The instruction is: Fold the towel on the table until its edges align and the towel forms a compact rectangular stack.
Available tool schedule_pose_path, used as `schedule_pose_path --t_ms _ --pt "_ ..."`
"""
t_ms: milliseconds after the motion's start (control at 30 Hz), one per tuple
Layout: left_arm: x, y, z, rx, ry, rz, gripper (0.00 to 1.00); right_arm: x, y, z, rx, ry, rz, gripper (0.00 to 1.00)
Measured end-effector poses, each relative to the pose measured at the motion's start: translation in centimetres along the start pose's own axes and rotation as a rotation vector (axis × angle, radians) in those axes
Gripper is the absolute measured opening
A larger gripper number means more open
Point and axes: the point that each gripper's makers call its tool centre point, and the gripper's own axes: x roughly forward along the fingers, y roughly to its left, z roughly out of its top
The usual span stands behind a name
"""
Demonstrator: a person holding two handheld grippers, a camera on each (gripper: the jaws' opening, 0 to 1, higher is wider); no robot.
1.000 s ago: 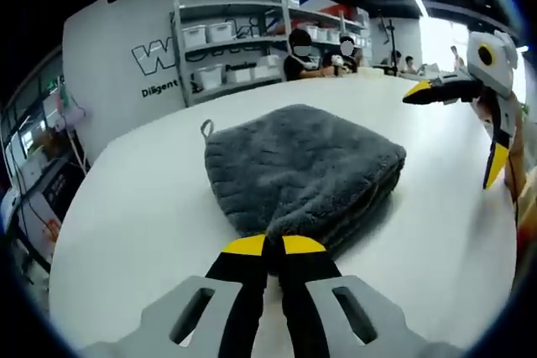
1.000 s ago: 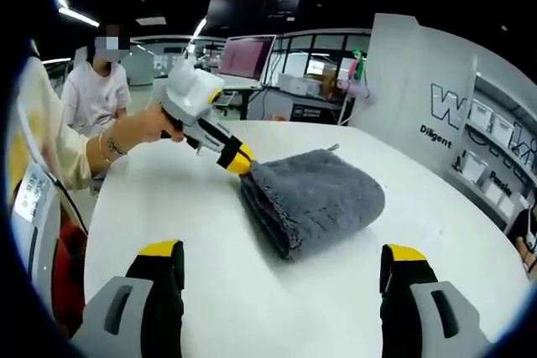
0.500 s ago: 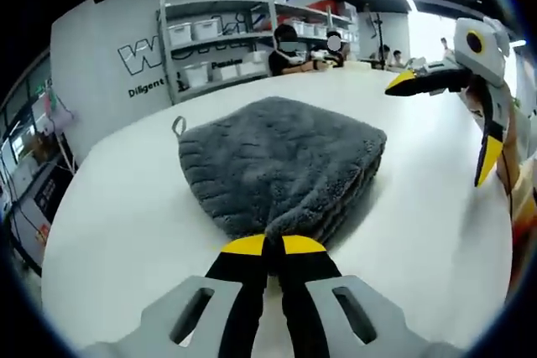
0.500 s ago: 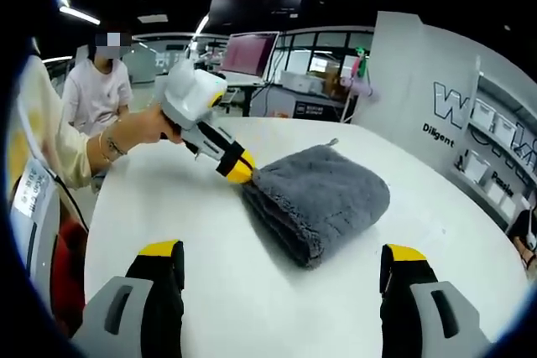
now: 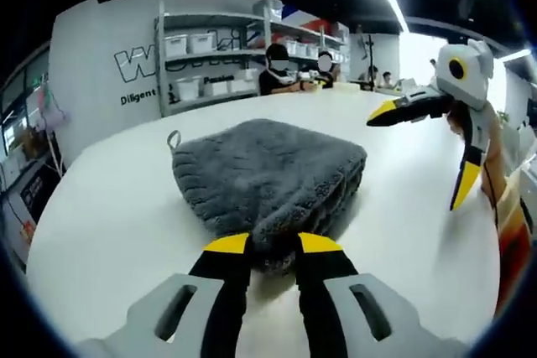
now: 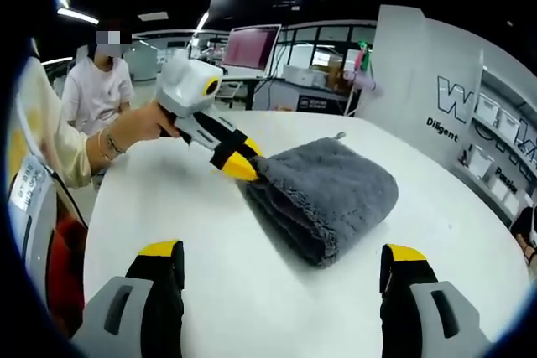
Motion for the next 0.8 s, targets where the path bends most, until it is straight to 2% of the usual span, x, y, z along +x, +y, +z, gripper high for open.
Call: schedule_pose_path --t_ms 67,167,300,400,533,600,733,800 --pt "-0.3 -0.2 -0.3 0.018 0.011 -0.018 0.34 0.1 0.0 -0.1 0.0 0.003 0.0 0.99" --pt "-1.0 0.4 -0.3 0.089 0.019 0.014 0.38 0.2 0.1 -0.1 0.002 0.003 0.002 0.99" --pt "-2.3 1.2 1.5 0.122 -0.039 0.041 0.5 0.4 0.1 -0.2 0.003 0.008 0.001 0.99" --pt "-3.0 1.2 3.5 0.135 -0.108 0.033 0.51 0.6 0.1 -0.3 0.003 0.011 0.001 0.99" --pt "-3.0 1.4 5.7 0.145 -0.164 0.042 0.51 0.7 0.3 -0.4 -0.002 0.01 0.005 0.99" --pt "-2.4 1.8 6.2 0.149 -0.162 0.057 0.52 0.7 0.3 -0.5 -0.002 0.013 0.002 0.99" --pt "-1.0 1.8 6.5 0.147 -0.155 0.045 0.52 0.7 0.3 -0.5 -0.007 0.012 0.001 0.99" --pt "-0.2 1.6 6.7 0.12 -0.164 0.023 0.52 0.6 0.4 -0.5 -0.011 0.01 0.006 0.99"
